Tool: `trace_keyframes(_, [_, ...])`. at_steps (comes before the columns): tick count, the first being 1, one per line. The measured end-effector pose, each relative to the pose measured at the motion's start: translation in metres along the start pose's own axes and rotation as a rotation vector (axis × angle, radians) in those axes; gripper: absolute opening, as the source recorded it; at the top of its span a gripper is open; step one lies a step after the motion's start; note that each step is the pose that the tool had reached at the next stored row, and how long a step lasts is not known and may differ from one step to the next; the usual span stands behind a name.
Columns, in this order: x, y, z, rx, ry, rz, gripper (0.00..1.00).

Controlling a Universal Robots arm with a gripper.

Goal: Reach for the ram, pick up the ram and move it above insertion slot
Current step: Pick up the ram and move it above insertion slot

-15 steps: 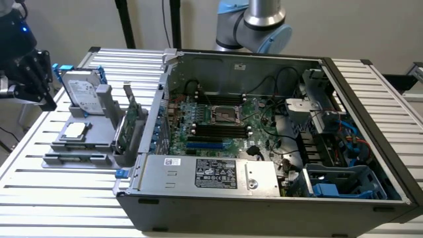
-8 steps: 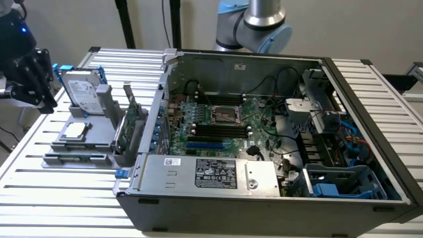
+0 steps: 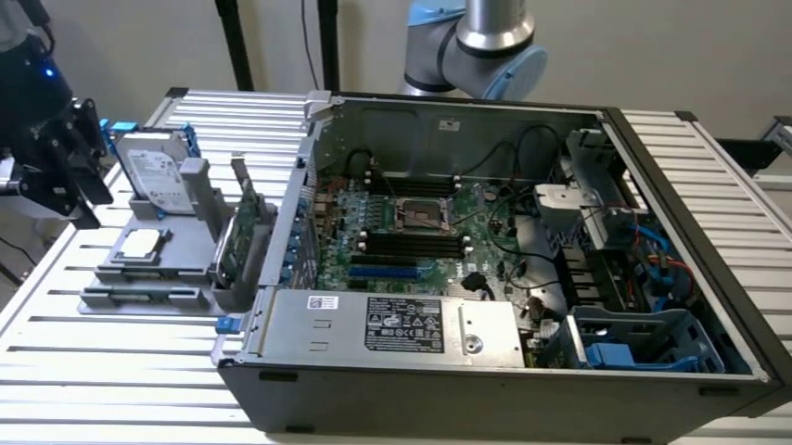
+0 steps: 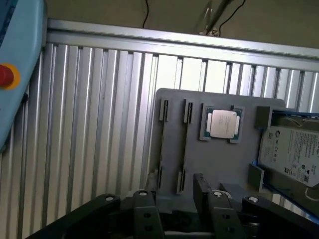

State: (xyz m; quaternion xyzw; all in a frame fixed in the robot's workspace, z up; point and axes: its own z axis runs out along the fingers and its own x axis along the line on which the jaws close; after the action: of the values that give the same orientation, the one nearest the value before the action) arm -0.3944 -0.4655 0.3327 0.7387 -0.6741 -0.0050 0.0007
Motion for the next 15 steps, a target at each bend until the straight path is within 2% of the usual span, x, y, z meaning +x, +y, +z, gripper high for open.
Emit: trace_keyframes(15, [0.016, 0.0009, 0.0272, 0.0003, -0.0022, 0.028, 0.42])
